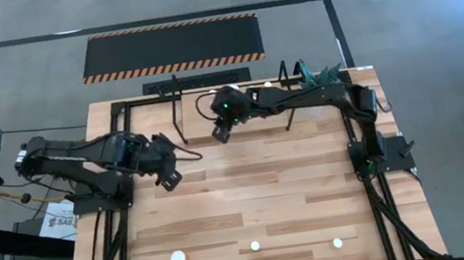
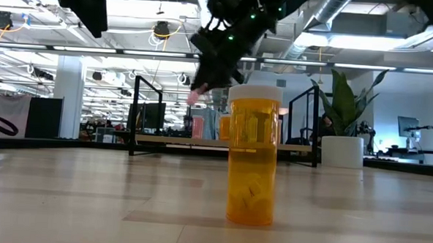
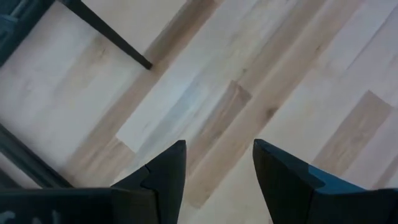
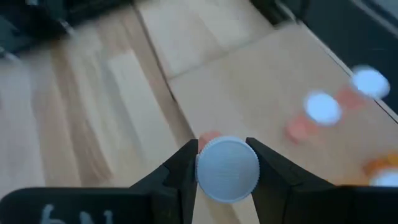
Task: Pick and place medicine bottles onto shelf by color
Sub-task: Put the pink pill bottle on the shelf aligned with the other pink pill bottles
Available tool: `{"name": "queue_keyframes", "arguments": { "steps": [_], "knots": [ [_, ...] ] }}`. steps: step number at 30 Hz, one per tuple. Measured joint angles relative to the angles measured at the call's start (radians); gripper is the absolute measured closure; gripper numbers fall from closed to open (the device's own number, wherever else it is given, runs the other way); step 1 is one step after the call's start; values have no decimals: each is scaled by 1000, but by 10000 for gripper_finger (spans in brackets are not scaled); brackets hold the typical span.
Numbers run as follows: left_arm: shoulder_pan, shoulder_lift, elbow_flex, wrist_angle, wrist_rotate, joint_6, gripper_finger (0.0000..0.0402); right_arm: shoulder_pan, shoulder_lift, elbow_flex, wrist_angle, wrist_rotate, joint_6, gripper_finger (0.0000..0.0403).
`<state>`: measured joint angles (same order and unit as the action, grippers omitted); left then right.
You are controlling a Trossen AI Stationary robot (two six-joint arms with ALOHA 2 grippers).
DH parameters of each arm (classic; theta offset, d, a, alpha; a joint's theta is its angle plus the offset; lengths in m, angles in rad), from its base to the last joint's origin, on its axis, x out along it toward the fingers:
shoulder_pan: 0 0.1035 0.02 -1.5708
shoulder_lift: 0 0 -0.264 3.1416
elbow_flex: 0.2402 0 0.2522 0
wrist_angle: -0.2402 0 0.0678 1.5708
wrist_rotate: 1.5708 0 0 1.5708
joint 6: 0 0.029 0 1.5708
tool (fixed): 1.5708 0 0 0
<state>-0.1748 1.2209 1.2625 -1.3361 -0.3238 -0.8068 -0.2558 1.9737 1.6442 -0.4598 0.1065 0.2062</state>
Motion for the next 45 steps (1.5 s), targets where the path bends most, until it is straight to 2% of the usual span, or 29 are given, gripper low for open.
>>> {"name": "queue_keyframes", "arguments": {
  "steps": [9, 19, 23, 45],
  "knots": [
    [60, -1, 0, 2, 5, 28, 228, -32, 60, 79, -89, -3, -23, 260],
    [99, 0, 0, 18, 5, 36, 228, -43, 71, 74, -18, -3, -24, 265],
    [98, 0, 0, 18, 2, 24, 228, -41, 99, 65, -57, -4, -30, 263],
    [98, 0, 0, 27, -23, -9, 228, -52, 142, 68, -1, -2, -97, 265]
  ]
}}
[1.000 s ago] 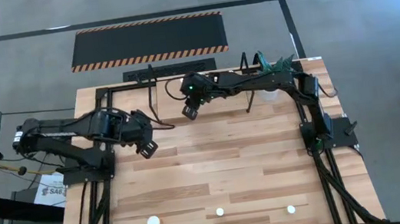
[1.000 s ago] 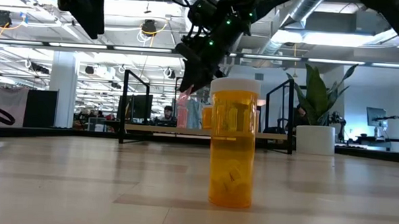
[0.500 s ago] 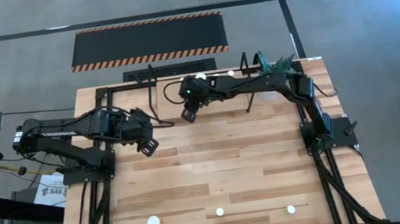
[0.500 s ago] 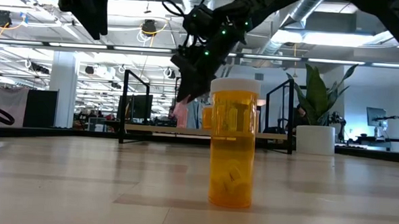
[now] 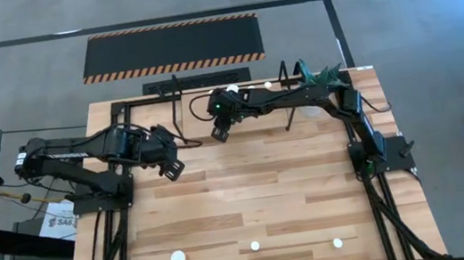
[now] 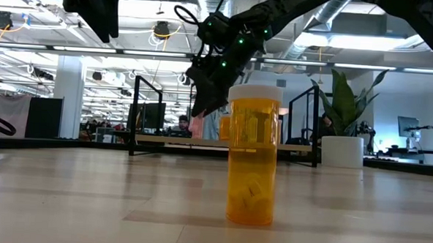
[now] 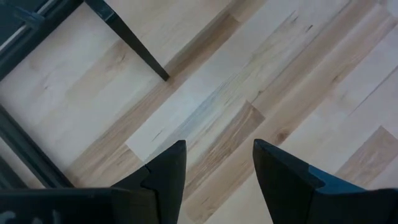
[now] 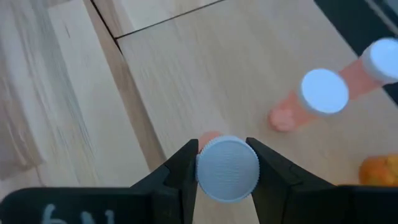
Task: Pick and place medicine bottles onto shelf by color
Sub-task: Put the pink pill bottle on the shelf aligned with the other pink pill bottles
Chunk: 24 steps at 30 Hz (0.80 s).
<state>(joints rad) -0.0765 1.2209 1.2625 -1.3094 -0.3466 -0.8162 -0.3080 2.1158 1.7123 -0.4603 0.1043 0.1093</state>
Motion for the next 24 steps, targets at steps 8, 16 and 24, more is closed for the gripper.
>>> {"name": "queue_keyframes", "arguments": {
  "steps": [8, 16, 24],
  "knots": [
    [0, 0, 0, 0, -8, 0, 228, -3, 0, 0, 3, 0, -46, 264],
    [0, 0, 0, 0, -12, 0, 228, -1, 0, 0, 38, -1, -198, 262],
    [0, 0, 0, 2, -18, 0, 228, -7, 0, 0, 54, -3, -281, 265]
  ]
}}
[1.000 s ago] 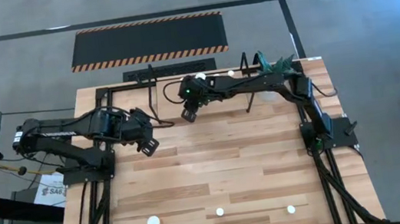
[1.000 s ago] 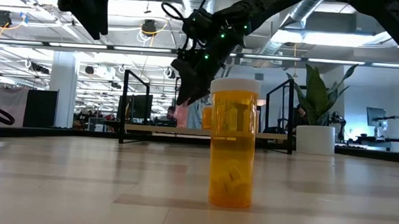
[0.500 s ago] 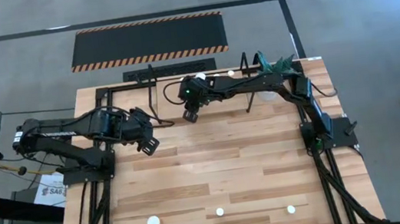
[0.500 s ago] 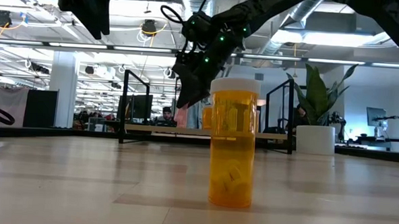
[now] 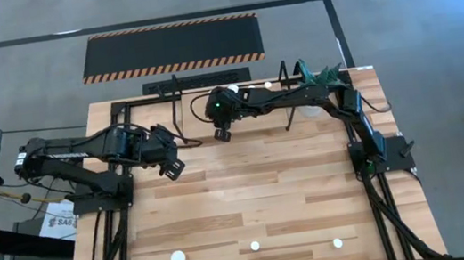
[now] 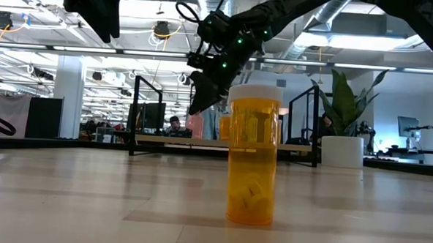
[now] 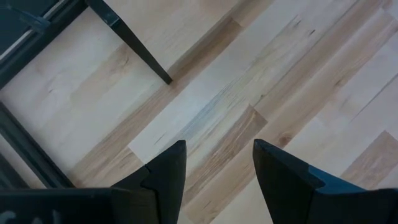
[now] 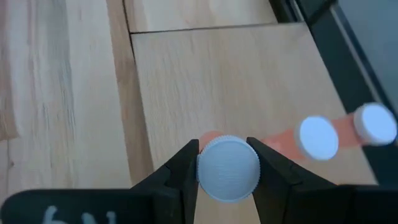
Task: Pick and place medicine bottles onto shelf by color
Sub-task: Put the pink pill bottle on the shelf aligned with the other pink pill bottles
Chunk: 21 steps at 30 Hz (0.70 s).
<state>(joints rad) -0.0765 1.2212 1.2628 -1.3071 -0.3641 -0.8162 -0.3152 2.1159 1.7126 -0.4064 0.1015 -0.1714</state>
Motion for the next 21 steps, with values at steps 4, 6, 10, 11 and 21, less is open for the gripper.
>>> {"name": "queue_keyframes", "arguments": {
  "steps": [4, 6, 10, 11, 21],
  "knots": [
    [0, 0, 0, 0, -11, 5, 228, -9, 0, 0, 35, -21, -95, 263],
    [0, 0, 0, 0, -13, 7, 228, -15, 0, 0, 67, -46, -99, 264],
    [0, 0, 0, -3, -19, 10, 228, -16, 0, 0, 112, -57, -100, 267],
    [0, 0, 0, -3, -19, 14, 228, -19, 0, 0, 119, -64, -106, 267],
    [-1, 0, 0, -4, -33, 19, 228, -37, -26, 3, 44, -77, -94, 266]
  ]
}}
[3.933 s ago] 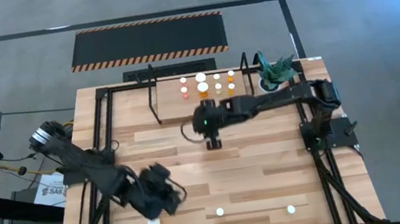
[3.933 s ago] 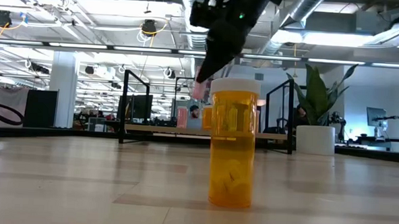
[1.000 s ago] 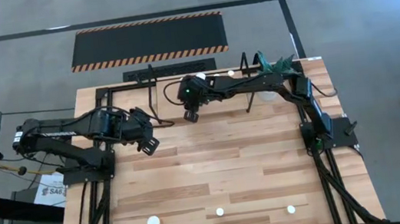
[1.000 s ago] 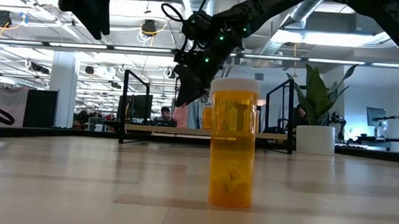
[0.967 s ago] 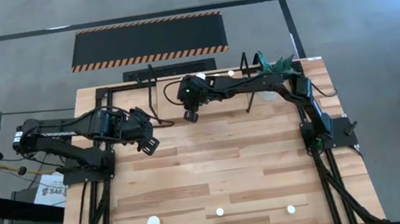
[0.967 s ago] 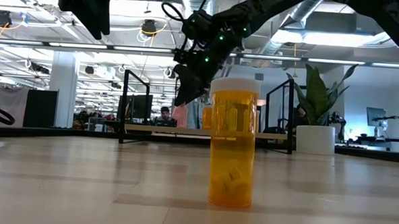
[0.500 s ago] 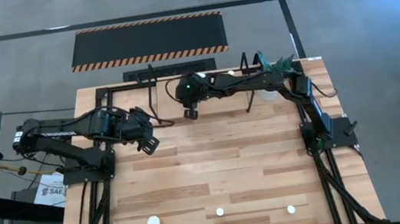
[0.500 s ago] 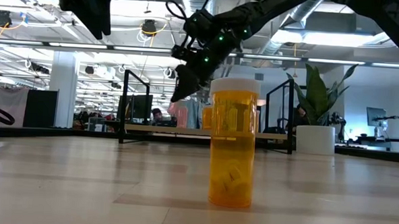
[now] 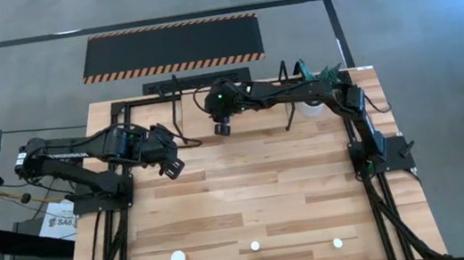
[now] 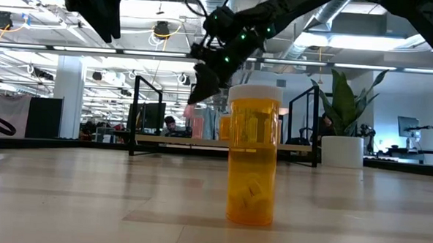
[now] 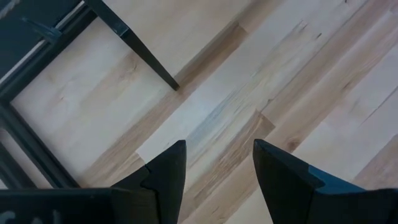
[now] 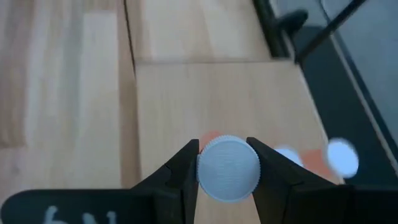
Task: Pick and place medicine bottles onto shelf by color
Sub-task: Put the pink pill bottle on the shelf aligned with the other pink pill bottles
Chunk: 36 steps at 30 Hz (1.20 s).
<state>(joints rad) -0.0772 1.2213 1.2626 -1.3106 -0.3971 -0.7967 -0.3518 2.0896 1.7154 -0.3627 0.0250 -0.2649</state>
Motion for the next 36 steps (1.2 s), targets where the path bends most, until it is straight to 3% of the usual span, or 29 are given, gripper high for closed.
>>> {"name": "queue_keyframes", "arguments": {
  "steps": [11, 31, 36],
  "knots": [
    [1, 0, 0, 1, -3, -10, 228, 8, 26, -4, -103, 0, 55, 263],
    [0, 0, 0, 39, 0, -19, 228, 20, 25, -3, -93, 0, 81, 264],
    [0, 0, 0, 46, 2, -19, 228, 24, 25, -59, -10, 0, 79, 263]
  ]
}}
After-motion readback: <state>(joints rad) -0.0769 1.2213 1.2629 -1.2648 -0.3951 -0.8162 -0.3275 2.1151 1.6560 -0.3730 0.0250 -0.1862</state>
